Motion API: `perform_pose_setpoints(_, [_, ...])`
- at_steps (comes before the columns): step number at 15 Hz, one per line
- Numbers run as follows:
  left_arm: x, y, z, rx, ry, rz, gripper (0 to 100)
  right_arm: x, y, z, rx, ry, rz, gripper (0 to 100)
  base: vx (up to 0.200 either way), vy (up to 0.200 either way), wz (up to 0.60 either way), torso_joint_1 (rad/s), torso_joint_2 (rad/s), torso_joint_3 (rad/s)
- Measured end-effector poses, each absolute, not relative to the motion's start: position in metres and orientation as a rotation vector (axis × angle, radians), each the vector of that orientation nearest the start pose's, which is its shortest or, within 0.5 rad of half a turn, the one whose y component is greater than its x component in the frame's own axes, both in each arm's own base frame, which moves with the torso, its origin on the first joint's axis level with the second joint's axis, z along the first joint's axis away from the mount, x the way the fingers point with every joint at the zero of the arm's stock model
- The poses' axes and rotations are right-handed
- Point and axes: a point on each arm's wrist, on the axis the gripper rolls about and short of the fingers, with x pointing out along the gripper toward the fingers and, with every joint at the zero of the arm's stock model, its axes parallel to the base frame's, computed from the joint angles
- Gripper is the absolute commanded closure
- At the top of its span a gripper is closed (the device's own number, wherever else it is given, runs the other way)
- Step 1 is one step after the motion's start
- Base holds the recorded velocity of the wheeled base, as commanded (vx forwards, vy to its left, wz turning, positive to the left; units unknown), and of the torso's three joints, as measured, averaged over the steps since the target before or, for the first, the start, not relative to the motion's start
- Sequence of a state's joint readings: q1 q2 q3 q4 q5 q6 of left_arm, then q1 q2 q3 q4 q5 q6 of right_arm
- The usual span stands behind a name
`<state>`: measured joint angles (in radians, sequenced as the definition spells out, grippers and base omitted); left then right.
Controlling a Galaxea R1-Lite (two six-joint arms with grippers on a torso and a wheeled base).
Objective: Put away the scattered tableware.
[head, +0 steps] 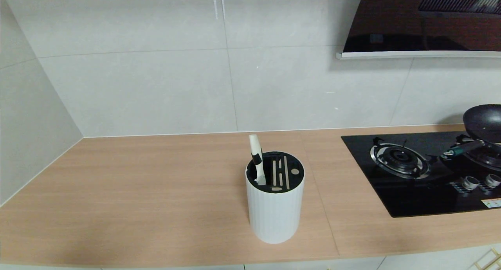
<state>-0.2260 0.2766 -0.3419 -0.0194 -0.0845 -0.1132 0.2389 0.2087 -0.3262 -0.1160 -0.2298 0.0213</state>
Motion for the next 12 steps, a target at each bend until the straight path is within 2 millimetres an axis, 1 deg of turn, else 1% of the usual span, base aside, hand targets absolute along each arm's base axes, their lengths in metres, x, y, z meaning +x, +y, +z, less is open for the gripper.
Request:
perform_pose_setpoints(2, [-0.032,0.003,0.168,-0.115,-0.115,-0.252,0,-0.035,-0.011,0.169,0.071,-0.251,-0.058,0,0.0,0.0,0.0,0.0,0.0,0.0])
perform_pose_setpoints(3, [-0.036,0.004,0.164,-0.119,-0.144,-0.177,0,-0.037,-0.01,0.166,0.069,-0.262,-0.09,0,0.0,0.0,0.0,0.0,0.0,0.0])
perform_pose_setpoints(5, [-0.037,0.003,0.155,-0.114,-0.174,-0.08,0,-0.041,-0.007,0.158,0.059,-0.276,-0.158,0,0.0,0.0,0.0,0.0,0.0,0.0])
perform_pose_setpoints(6, [-0.039,0.002,0.148,-0.098,-0.182,-0.066,0,-0.04,-0.006,0.148,0.046,-0.262,-0.178,0,0.0,0.0,0.0,0.0,0.0,0.0])
perform_pose_setpoints(7, [-0.039,0.001,0.139,-0.085,-0.18,-0.053,0,-0.039,-0.005,0.138,0.033,-0.251,-0.191,0,0.0,0.0,0.0,0.0,0.0,0.0])
perform_pose_setpoints(9, [-0.031,0.001,0.112,-0.061,-0.143,0.023,0,-0.032,-0.005,0.119,0.018,-0.245,-0.206,0,0.0,0.0,0.0,0.0,0.0,0.0])
perform_pose_setpoints(10, [-0.027,0.001,0.096,-0.036,-0.084,0.06,0,-0.028,-0.004,0.107,-0.001,-0.21,-0.207,0,0.0,0.0,0.0,0.0,0.0,0.0])
perform_pose_setpoints(11, [-0.025,0.002,0.085,-0.022,-0.036,0.087,0,-0.026,-0.004,0.096,-0.015,-0.144,-0.207,0,0.0,0.0,0.0,0.0,0.0,0.0])
perform_pose_setpoints(12, [-0.024,0.002,0.081,-0.013,-0.025,0.09,0,-0.024,-0.004,0.089,-0.024,-0.098,-0.205,0,0.0,0.0,0.0,0.0,0.0,0.0])
